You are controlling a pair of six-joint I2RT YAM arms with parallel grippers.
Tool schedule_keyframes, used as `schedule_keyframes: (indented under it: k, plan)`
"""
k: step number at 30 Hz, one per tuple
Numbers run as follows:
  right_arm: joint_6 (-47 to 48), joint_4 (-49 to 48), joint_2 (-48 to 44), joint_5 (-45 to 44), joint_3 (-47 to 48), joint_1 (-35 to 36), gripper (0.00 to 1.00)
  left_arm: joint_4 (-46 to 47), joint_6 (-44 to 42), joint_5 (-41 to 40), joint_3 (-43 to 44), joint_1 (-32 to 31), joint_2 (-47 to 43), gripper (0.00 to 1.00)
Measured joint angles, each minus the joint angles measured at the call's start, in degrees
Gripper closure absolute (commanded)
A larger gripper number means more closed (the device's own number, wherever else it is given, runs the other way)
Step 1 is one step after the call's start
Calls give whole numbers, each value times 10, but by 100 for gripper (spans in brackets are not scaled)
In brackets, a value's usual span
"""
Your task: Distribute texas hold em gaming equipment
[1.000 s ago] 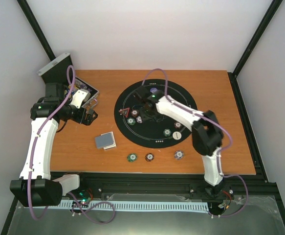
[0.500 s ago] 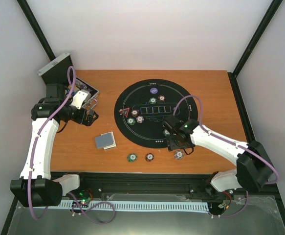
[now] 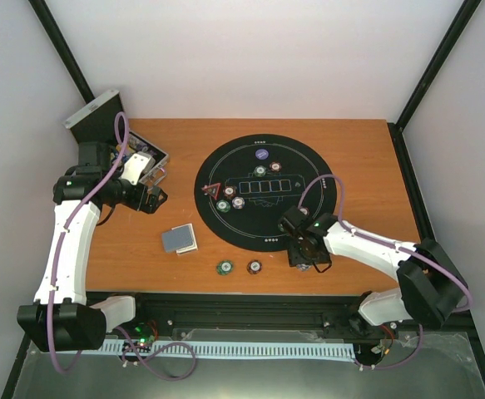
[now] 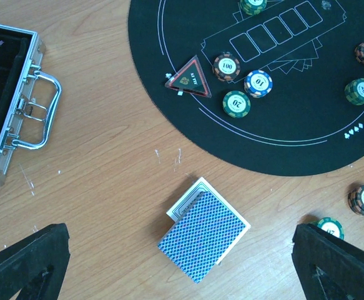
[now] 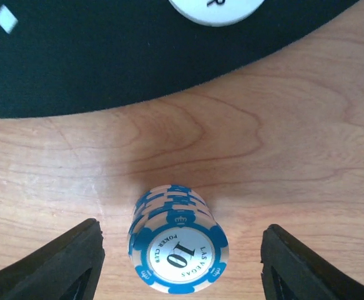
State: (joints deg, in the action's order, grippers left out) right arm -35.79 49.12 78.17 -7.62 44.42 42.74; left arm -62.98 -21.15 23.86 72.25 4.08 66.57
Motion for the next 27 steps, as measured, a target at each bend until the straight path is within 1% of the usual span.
schedule_keyframes:
  k: [8,20,25,27]
  plan:
    - [-7,-25,12,10,-25,0,43,0,0,0,0,0,0,0]
    - [-7,-38,16,11,-25,0,57,0,0,0,0,0,0,0]
    - [-8,-38,16,10,-25,0,64,0,0,0,0,0,0,0]
    - [-8,-38,16,10,-25,0,68,0,0,0,0,0,0,0]
